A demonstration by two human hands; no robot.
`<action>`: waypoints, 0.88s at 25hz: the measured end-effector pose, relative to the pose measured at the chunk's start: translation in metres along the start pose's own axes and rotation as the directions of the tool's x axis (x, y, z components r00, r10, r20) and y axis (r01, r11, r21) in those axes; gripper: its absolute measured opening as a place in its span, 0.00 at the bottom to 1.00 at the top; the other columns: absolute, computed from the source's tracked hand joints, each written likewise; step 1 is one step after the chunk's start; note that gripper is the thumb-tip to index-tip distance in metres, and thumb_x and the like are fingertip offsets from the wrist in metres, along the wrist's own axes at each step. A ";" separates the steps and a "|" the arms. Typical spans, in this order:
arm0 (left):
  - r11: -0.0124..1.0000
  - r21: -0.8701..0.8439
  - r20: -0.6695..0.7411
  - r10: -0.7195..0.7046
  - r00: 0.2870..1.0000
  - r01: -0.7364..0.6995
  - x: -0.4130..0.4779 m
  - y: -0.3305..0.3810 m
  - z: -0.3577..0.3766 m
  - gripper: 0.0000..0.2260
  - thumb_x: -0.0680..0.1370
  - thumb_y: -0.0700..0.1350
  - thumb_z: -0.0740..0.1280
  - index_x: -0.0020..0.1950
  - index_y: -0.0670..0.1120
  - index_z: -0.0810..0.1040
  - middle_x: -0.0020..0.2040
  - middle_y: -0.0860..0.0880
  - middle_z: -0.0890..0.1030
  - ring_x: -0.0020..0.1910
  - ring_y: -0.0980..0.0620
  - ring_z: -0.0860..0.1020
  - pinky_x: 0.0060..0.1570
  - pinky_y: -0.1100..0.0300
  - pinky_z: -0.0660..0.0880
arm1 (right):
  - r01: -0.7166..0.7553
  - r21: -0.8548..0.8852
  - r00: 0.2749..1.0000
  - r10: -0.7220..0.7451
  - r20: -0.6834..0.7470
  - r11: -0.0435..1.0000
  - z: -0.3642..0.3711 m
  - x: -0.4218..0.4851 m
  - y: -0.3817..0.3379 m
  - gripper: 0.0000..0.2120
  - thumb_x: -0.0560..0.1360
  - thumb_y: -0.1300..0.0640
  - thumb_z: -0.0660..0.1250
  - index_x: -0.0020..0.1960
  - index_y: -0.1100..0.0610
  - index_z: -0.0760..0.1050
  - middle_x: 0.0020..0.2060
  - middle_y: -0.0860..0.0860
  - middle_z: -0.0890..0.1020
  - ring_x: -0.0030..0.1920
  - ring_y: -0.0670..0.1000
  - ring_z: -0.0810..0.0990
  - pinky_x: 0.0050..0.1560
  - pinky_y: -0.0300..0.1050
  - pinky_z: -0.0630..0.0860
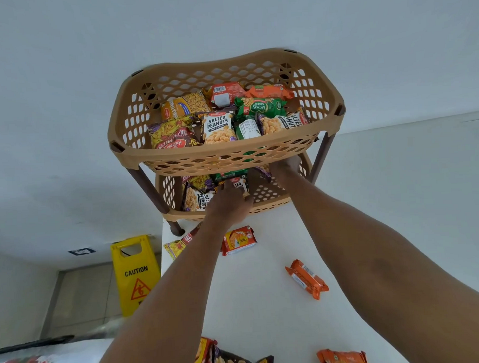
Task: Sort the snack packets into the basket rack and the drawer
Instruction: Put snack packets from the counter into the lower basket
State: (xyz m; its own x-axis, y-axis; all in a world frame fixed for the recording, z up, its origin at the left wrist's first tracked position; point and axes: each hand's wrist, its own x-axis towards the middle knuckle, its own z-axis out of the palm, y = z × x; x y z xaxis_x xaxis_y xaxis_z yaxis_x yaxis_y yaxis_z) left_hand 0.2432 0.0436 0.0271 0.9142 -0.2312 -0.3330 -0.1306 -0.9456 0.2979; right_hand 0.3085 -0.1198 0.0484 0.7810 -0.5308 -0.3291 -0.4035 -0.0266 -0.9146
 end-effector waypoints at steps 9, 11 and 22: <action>0.999 0.032 -0.064 -0.014 0.998 0.016 0.002 -0.002 0.005 0.26 0.83 0.62 0.56 0.75 0.49 0.74 0.76 0.42 0.68 0.76 0.37 0.68 0.65 0.38 0.76 | 0.150 -0.240 0.940 -0.063 0.335 0.959 0.027 0.006 0.009 0.17 0.83 0.53 0.65 0.70 0.58 0.75 0.64 0.56 0.81 0.65 0.58 0.79 0.69 0.57 0.76; 0.999 0.046 -0.073 -0.018 0.997 0.021 -0.001 -0.001 0.004 0.26 0.84 0.62 0.55 0.74 0.48 0.74 0.73 0.42 0.71 0.73 0.39 0.71 0.63 0.39 0.77 | 0.206 -0.347 0.912 -0.051 0.406 0.915 0.021 0.003 0.006 0.14 0.85 0.57 0.60 0.69 0.59 0.74 0.63 0.58 0.81 0.65 0.60 0.78 0.68 0.59 0.76; 0.986 0.152 -0.357 0.123 0.926 -0.072 -0.066 -0.008 0.031 0.20 0.86 0.53 0.56 0.74 0.45 0.74 0.70 0.43 0.79 0.71 0.42 0.76 0.74 0.41 0.68 | 0.748 -0.564 0.645 -0.581 0.496 0.350 -0.053 -0.106 0.051 0.15 0.82 0.59 0.61 0.68 0.58 0.72 0.60 0.57 0.82 0.61 0.60 0.81 0.59 0.56 0.80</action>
State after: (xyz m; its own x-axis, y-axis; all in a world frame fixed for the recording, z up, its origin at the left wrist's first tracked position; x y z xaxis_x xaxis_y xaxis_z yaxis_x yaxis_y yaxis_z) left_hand 0.1723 0.0594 0.0190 0.9675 -0.2484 0.0472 -0.2528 -0.9503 0.1815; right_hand 0.1805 -0.1097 0.0493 0.9748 0.0928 0.2029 0.1744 -0.8841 -0.4334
